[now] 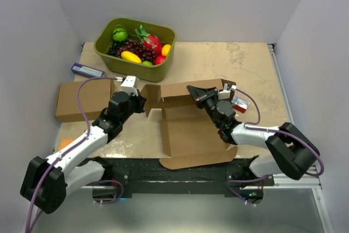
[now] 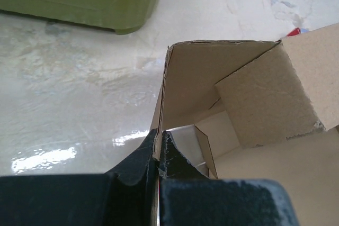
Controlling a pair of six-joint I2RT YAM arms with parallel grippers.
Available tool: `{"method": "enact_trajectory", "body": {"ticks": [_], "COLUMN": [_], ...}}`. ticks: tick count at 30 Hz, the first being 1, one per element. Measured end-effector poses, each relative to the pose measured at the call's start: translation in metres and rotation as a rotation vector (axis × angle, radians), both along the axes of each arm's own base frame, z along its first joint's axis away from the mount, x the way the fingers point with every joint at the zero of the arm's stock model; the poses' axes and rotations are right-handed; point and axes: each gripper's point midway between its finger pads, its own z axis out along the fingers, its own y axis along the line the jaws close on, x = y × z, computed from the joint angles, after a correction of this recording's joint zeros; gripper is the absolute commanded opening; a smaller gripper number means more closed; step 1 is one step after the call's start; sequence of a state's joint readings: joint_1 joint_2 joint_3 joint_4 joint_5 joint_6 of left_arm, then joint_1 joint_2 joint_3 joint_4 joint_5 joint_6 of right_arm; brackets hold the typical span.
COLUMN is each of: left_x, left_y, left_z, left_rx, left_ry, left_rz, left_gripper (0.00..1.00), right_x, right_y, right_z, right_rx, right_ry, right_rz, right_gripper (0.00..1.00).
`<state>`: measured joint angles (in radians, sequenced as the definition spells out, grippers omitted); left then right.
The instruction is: Fold the paper box
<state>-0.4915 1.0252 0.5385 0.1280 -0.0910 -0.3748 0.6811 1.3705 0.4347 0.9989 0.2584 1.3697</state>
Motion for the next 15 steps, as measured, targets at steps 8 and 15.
{"method": "enact_trajectory", "body": {"ticks": [8, 15], "left_x": [-0.004, -0.005], "left_y": [0.006, -0.008], "left_z": [-0.003, -0.011], "left_rx": [-0.015, -0.092], "left_ry": [0.057, 0.114], "left_rz": [0.047, 0.02], "left_gripper": [0.0, 0.0], "right_x": [0.004, 0.008], "right_y": [0.012, 0.006], "right_z": [-0.002, -0.007], "right_rx": [0.012, -0.003], "right_ry": [-0.002, 0.011], "right_rz": [-0.034, -0.101], "right_gripper": [0.0, 0.0]}}
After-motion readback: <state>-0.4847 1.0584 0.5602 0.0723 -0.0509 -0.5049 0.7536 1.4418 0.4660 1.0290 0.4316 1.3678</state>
